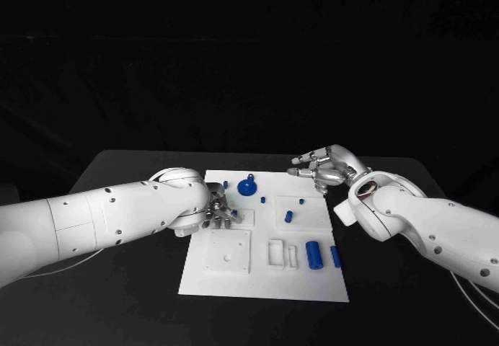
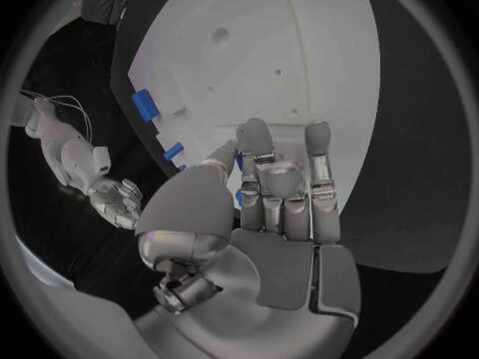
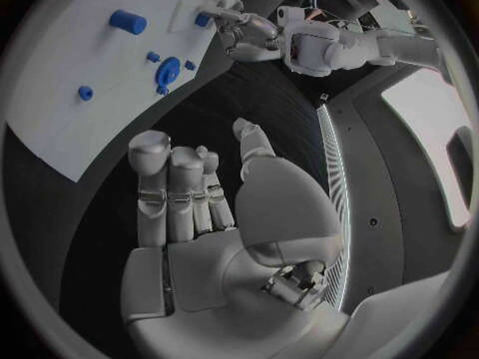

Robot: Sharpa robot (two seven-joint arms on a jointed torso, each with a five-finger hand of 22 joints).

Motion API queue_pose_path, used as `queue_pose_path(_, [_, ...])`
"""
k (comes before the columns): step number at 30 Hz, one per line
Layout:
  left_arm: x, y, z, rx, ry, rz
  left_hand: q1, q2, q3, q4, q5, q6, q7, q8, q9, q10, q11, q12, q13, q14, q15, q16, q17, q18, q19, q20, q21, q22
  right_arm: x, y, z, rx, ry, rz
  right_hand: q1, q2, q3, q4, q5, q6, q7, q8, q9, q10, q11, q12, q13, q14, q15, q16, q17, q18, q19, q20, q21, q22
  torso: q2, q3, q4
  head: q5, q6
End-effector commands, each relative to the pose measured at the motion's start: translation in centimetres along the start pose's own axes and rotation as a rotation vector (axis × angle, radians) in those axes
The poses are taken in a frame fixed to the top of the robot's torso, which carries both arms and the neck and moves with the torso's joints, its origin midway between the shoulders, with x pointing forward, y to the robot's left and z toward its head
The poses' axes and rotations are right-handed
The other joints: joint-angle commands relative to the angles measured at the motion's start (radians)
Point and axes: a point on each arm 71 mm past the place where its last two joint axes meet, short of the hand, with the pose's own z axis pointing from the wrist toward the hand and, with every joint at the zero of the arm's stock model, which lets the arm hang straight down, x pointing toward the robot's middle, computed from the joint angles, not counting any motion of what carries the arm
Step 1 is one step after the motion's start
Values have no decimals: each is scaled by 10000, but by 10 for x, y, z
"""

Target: Assemble the parts on the task board

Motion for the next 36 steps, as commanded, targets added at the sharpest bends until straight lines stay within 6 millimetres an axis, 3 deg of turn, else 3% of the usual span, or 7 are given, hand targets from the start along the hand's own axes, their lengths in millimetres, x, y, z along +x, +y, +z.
queue_pose_path(1, [-2,1,0,-60,-207,-36,9,-430,280,515,-408,65,7,31,-6,516,-42,-65,-22,-68,3,-61,-47,-73,48,0,-60,189,1,1,0,-68,97,-62,-43,-12,8,-13,36,-29,-2,-5,4,-53,9,-57,-7,-59,6,-67,-8,160,102,18,-35,794,-3,-4,1,2,-1])
queue_pose_path(6, [-4,4,-1,-70,-415,-190,48,-1449,312,1672,-842,53,47,9,-151,509,-30,-85,-54,-91,-12,-123,-143,-73,62,-24,-84,189,1,0,0,-56,80,-62,-43,-12,8,-13,36,-29,-2,-5,4,-53,9,-57,-7,-59,6,-67,-8,160,102,18,-35,794,2,-12,0,-6,19])
queue_pose_path(9, [-4,6,-2,-66,-509,-284,-11,-1281,-848,1624,-808,-6,58,18,-239,508,-22,-120,-90,-110,-4,-168,-195,-73,50,-22,-96,186,1,-1,0,-45,69,-62,-42,-18,10,1,42,-90,2,-6,2,-53,11,-62,-14,-54,7,-59,-2,161,105,20,-33,794,-9,-6,-3,-10,12])
queue_pose_path(20, [-7,14,-9,238,-498,-1442,-312,-1758,-2124,1729,-841,-635,265,-16,-750,498,111,-669,-391,-363,72,-631,-449,-73,-118,28,-297,124,-1,-4,1,32,6,-70,-49,-25,9,28,46,-122,5,-6,1,-50,13,-62,-18,-53,9,-66,-9,162,108,21,-38,794,-9,0,6,-26,107])
queue_pose_path(25, [-17,16,-14,690,-799,-2516,804,-998,-1791,1485,-638,-2002,736,48,-2219,39,378,-2400,-905,-687,449,-1450,-909,-73,-420,337,-884,-156,-4,-8,1,113,-81,-96,-25,-11,33,38,45,-30,-1,3,7,-48,10,-64,-23,-53,7,-67,-11,162,110,21,-43,795,-4,6,10,-59,199])
queue_pose_path(30, [-34,19,-19,1060,-1379,-3193,2681,-319,-1749,-186,2255,-2493,896,172,-3386,-2,505,-3602,-1211,-855,536,-1710,-1081,-73,-416,421,-1342,-371,-8,-12,2,192,-209,-134,-2,-9,56,22,38,109,-9,8,14,-63,3,-85,-44,-61,4,-80,-21,164,104,19,-76,789,-6,9,1,-72,301])
queue_pose_path(36, [-55,27,-20,1179,-2136,-3588,3111,153,-2167,-979,2349,-2558,947,490,-4615,168,573,-4591,-1568,-928,609,-1893,-1212,-63,-332,479,-1727,-408,-12,-16,3,223,-379,-172,35,8,117,-22,46,156,-17,7,14,-86,-7,-145,-110,-68,3,-104,-43,165,95,18,-122,779,7,20,-9,-97,393])
